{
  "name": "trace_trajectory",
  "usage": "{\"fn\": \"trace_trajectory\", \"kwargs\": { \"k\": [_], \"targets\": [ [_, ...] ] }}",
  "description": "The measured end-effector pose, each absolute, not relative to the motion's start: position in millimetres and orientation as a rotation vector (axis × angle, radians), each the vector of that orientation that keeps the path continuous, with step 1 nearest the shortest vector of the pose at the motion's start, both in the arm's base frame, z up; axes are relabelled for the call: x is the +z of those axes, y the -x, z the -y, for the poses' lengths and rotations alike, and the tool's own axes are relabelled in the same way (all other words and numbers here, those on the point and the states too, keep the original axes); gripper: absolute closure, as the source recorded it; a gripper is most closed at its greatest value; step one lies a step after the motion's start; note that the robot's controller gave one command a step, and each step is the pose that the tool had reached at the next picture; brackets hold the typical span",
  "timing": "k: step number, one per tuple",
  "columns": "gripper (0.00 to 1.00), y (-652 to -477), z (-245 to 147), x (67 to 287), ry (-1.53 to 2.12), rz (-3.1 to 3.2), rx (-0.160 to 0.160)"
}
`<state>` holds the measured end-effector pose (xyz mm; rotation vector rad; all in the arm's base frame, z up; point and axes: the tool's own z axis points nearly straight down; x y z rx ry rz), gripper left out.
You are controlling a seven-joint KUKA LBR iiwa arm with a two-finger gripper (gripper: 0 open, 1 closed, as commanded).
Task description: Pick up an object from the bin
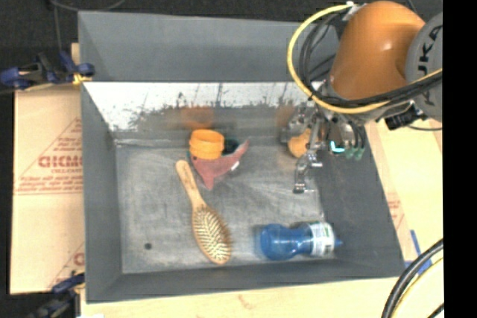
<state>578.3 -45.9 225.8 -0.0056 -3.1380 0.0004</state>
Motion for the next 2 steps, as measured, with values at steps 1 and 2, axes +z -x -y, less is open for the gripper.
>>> {"fn": "trace_trajectory", "kwargs": {
  "k": [1,2],
  "targets": [
    [0.00,-579.7,46,231,0.004,3.146,0.002],
    [0.00,-592.0,18,185,0.019,3.152,-0.001]
  ]
}}
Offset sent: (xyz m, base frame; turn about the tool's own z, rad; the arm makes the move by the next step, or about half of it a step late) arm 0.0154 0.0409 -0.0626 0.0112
